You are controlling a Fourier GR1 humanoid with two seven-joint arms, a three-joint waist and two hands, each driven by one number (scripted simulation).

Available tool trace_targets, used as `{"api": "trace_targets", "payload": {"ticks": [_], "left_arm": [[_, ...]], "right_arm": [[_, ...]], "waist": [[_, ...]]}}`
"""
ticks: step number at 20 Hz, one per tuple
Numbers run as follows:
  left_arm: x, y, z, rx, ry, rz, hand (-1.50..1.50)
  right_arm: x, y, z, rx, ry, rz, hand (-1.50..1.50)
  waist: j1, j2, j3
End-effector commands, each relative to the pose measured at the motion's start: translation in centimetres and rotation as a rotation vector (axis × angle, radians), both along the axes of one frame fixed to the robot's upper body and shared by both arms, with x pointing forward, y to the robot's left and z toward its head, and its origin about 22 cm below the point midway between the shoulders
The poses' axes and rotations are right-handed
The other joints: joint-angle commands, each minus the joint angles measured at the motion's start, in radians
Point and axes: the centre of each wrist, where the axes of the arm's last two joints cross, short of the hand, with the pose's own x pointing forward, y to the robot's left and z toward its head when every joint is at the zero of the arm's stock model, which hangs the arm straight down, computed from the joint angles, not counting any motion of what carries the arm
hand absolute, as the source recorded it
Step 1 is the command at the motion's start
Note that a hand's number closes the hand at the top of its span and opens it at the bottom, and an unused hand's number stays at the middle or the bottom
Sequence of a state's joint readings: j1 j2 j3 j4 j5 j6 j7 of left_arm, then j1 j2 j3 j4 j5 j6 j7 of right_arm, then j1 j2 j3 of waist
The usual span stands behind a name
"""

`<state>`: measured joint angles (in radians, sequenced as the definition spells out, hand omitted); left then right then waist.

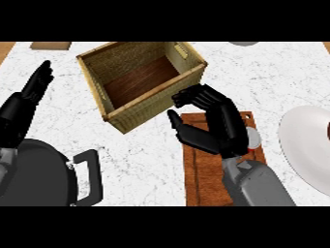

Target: Pick the can from the cutting board and place it in the basket

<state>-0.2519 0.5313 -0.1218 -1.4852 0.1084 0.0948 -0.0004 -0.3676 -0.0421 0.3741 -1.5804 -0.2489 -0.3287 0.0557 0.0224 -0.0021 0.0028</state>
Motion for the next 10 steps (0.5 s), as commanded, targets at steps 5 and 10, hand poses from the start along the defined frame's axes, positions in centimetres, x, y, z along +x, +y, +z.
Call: {"api": "trace_targets", "payload": {"ticks": [5,10], "left_arm": [[-0.8,-0.7,-1.0,-0.001,-0.005,0.003,0.0],[-0.3,-0.6,-0.5,-0.02,-0.007,0.021,0.0]], "right_arm": [[2.5,3.3,4.5,-0.374,-0.13,-0.287,-1.5],[5.9,-1.5,6.7,-0.859,-0.02,-0.35,-1.5]], "waist": [[-0.02,-0.016,-0.011],[-0.051,-0.025,-0.015]]}}
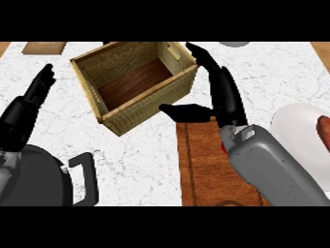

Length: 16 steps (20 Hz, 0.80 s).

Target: Pick the can from the cutting board and place it in the basket

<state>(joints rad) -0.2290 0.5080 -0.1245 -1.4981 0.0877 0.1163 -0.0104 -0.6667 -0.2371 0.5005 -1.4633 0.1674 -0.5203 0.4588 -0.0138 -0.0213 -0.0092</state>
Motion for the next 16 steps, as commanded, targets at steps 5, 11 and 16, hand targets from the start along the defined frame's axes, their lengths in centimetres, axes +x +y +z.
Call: {"api": "trace_targets", "payload": {"ticks": [5,11,16], "left_arm": [[-0.3,0.2,-0.6,0.004,0.015,0.003,0.0],[0.1,-0.6,0.2,-0.007,-0.014,-0.011,0.0],[-0.1,-1.1,-0.4,-0.008,-0.014,-0.012,0.0]], "right_arm": [[2.6,-2.9,6.5,-0.708,0.241,0.015,-1.5],[1.9,-2.3,12.7,-0.904,0.481,0.217,-1.5],[2.9,-4.1,15.7,-0.957,0.628,0.281,-1.5]], "waist": [[0.008,-0.001,-0.004],[0.0,0.005,0.005],[-0.001,0.013,0.007]]}}
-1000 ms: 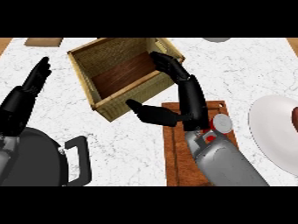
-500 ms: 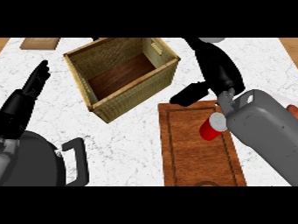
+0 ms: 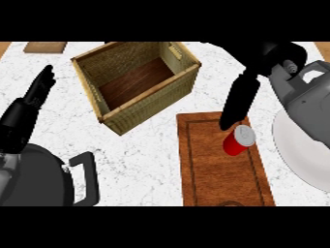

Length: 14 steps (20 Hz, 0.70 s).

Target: Pick the can from the cutting board and place it in the basket

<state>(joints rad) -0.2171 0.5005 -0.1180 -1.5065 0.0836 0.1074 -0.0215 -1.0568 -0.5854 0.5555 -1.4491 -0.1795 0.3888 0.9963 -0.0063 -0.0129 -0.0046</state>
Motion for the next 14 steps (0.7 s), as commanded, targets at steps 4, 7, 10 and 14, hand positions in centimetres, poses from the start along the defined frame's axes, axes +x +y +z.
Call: {"api": "trace_targets", "payload": {"ticks": [4,7,10,14], "left_arm": [[-0.5,0.2,0.3,-0.002,-0.019,-0.002,0.0],[-0.2,0.0,0.1,-0.012,-0.019,-0.008,0.0],[-1.9,-0.4,-1.0,-0.009,0.008,-0.014,0.0],[-0.6,-0.6,-0.7,-0.019,-0.011,-0.013,0.0]], "right_arm": [[0.2,-2.0,1.4,-0.172,0.176,-0.028,-1.5],[-0.2,-2.1,1.3,-0.179,0.193,-0.025,-1.5],[0.1,-1.7,-0.8,-0.168,0.199,-0.025,-1.5],[0.4,-1.0,-4.4,-0.222,0.241,-0.009,-1.5]], "waist": [[0.0,0.005,0.003],[-0.003,0.006,0.003],[0.011,0.009,0.004],[0.012,0.012,0.004]]}}
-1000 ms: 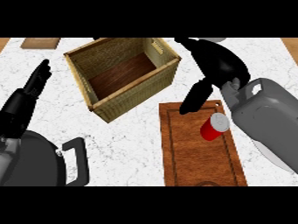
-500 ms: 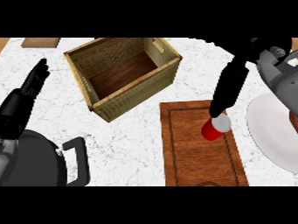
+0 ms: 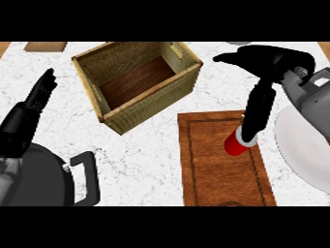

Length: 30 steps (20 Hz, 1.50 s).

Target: Pick the can from the cutting board and place it in the basket

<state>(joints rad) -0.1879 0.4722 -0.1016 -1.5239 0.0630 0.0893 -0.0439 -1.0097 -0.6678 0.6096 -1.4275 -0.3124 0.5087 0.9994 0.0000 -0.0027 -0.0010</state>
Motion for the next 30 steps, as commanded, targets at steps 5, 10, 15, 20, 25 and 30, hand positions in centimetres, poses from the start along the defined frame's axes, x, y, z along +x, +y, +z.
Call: {"api": "trace_targets", "payload": {"ticks": [5,10,15,20,25,30], "left_arm": [[1.1,-1.0,0.4,0.018,0.006,0.009,0.0],[0.5,-0.6,1.4,0.014,-0.009,0.01,0.0],[-0.6,0.5,1.5,0.003,-0.009,-0.002,0.0],[-0.8,-1.0,0.7,-0.005,-0.014,-0.007,0.0],[0.9,-0.1,1.3,0.013,-0.013,0.012,0.0],[1.0,-0.6,1.9,0.016,-0.007,0.01,0.0]], "right_arm": [[-0.4,0.0,-3.6,-0.192,0.11,-0.014,-1.5],[-1.3,0.2,-7.7,-0.215,0.142,-0.034,-1.5],[-1.2,-0.5,-8.3,-0.194,0.109,-0.063,-1.5],[-0.2,-2.7,-8.7,-0.198,0.112,-0.047,-1.5],[-4.0,-0.9,-11.6,-0.179,0.061,-0.041,-1.5],[-3.0,-3.0,-11.6,-0.172,0.059,-0.068,-1.5]], "waist": [[-0.006,0.002,0.0],[-0.001,0.001,0.001],[0.006,0.001,0.001],[0.009,0.002,0.001],[-0.002,0.002,0.001],[-0.002,0.002,0.001]]}}
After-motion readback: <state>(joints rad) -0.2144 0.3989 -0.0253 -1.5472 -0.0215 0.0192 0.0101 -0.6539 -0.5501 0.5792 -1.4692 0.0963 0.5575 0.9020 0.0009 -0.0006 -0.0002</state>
